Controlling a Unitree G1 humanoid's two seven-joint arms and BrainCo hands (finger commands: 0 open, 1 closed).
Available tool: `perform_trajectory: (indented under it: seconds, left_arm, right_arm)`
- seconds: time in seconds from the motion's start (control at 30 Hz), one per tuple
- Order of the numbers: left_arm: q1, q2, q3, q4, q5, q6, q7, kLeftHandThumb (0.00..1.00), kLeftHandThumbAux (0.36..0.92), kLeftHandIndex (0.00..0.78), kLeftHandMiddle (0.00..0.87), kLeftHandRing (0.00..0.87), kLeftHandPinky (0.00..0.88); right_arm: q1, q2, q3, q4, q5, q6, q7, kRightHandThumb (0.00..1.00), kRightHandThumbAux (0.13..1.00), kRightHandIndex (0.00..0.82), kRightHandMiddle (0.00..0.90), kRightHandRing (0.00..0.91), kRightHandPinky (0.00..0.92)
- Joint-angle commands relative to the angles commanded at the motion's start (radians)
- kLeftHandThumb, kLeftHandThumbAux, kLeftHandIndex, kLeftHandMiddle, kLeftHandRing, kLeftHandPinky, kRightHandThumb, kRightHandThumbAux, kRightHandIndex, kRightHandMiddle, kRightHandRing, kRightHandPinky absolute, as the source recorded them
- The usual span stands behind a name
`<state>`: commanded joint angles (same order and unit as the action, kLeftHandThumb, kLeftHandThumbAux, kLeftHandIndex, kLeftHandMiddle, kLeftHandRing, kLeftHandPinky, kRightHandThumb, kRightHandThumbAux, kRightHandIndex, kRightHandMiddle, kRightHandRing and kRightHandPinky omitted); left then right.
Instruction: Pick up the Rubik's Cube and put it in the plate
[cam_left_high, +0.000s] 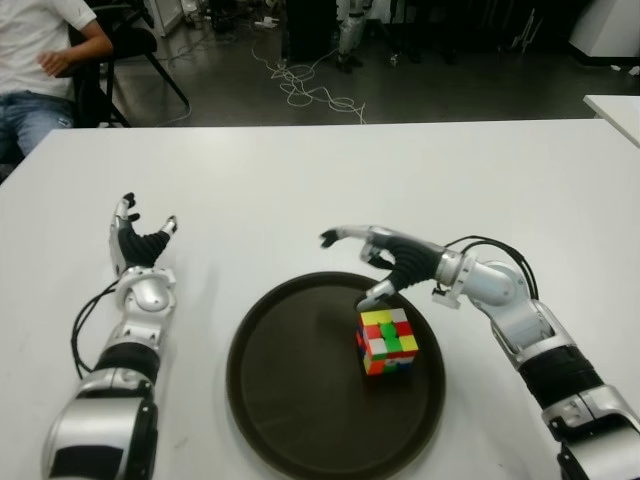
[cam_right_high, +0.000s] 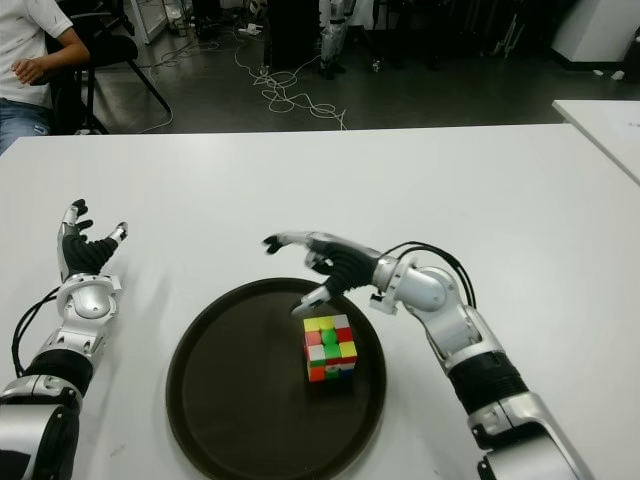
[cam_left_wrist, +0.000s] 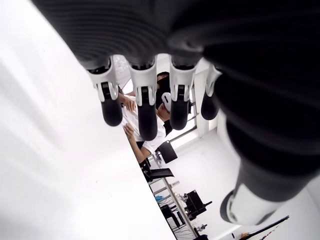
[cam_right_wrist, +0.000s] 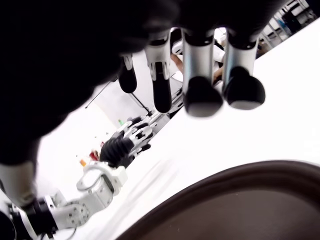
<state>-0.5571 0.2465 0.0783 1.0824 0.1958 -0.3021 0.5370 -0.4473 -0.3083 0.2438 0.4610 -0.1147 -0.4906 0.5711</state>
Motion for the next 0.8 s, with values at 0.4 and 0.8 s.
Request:
perform_trajectory:
  seconds: [0.4,0.8]
  left_arm:
    - [-0.002,0.002,0.005,0.006,-0.003,-0.007,0.000,0.386,0.755,0.086,0.152,0.161,0.177]
    - [-0.004,0.005,0.011,0.014,-0.008,-0.012,-0.005,0.401,0.749,0.097,0.154,0.167,0.191]
  right_arm:
    - [-0.028,-0.032,-0.163,-0.001,0.098,0.015,-0.061,0.000,0.755,0.095,0.351,0.449,0.395]
    - [-0.137,-0.036,-0.291,0.325,0.089,-0.137,-0.263,0.000,0.926,0.070,0.097,0.072,0.091]
